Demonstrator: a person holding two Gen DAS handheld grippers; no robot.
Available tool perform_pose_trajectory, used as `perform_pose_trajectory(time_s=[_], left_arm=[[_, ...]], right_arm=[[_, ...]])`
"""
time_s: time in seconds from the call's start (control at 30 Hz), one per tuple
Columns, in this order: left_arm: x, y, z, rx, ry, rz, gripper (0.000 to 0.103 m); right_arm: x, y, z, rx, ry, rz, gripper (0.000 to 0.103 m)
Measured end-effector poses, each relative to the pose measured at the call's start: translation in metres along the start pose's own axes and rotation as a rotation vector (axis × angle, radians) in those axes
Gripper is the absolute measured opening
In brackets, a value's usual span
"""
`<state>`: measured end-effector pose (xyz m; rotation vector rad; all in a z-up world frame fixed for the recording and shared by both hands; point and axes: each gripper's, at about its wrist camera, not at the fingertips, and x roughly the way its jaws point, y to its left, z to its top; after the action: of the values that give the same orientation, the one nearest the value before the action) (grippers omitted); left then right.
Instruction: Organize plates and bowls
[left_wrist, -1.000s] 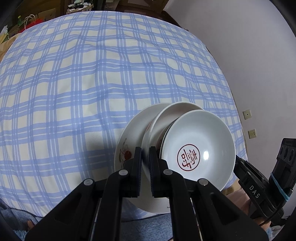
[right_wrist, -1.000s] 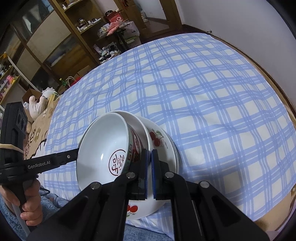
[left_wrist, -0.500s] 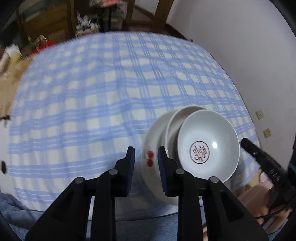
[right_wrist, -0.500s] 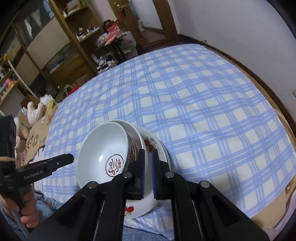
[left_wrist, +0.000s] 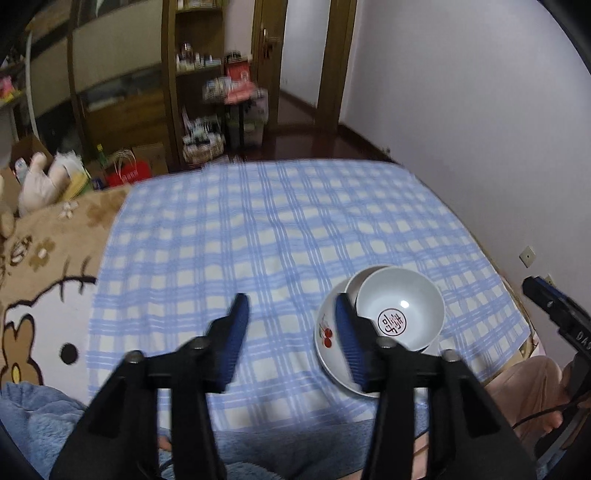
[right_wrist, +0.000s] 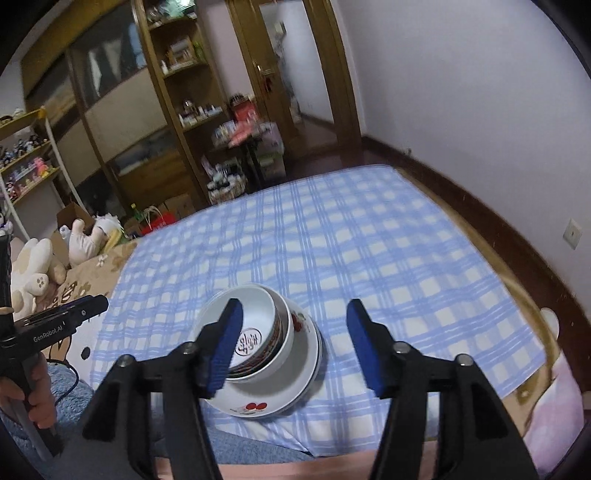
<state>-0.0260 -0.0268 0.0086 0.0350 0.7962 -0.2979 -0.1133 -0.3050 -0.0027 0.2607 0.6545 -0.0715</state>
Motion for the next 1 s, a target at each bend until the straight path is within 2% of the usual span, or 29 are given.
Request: perform_pose_trajectory(time_s=[0.1, 0.17, 0.23, 0.4, 0.5, 0.7, 0.8, 1.0], left_arm=[[-0.019, -0.002, -0.005, 0.033, -0.045, 0.009, 0.056], [-0.03, -0.004, -0.009, 0.044, -0.078, 0.01, 0.067], [-0.038, -0.006, -0.014, 0.05, -0.112, 0.008, 0.08], [-0.049, -0.019, -0.024, 0.11, -0.191, 0.009, 0.093], [-0.051, -0.025, -0.031, 0.127, -0.236, 0.025, 0.096], [-0.045, -0.027, -0.045, 0.131, -0.247, 0.041, 0.097], [-0.035, -0.028, -0.048, 0.155, -0.231, 0.062, 0.097], [-0.02, -0.021, -0.046, 0.127, -0.19, 0.054, 0.097]], right_arm=[[-0.022, 0.006, -0.001, -0.04, -0.058, -0.006, 0.079], [-0.037, 0.01, -0.003, -0.068, -0.116, -0.014, 0.094], [-0.048, 0.014, -0.007, -0.084, -0.166, -0.019, 0.103], [-0.058, 0.019, -0.015, -0.102, -0.208, -0.015, 0.103], [-0.058, 0.022, -0.019, -0.116, -0.215, -0.026, 0.103], [-0.04, 0.022, -0.032, -0.127, -0.203, -0.029, 0.103], [-0.028, 0.019, -0.035, -0.121, -0.171, -0.033, 0.103], [-0.014, 0.016, -0.038, -0.123, -0.145, -0.054, 0.103]])
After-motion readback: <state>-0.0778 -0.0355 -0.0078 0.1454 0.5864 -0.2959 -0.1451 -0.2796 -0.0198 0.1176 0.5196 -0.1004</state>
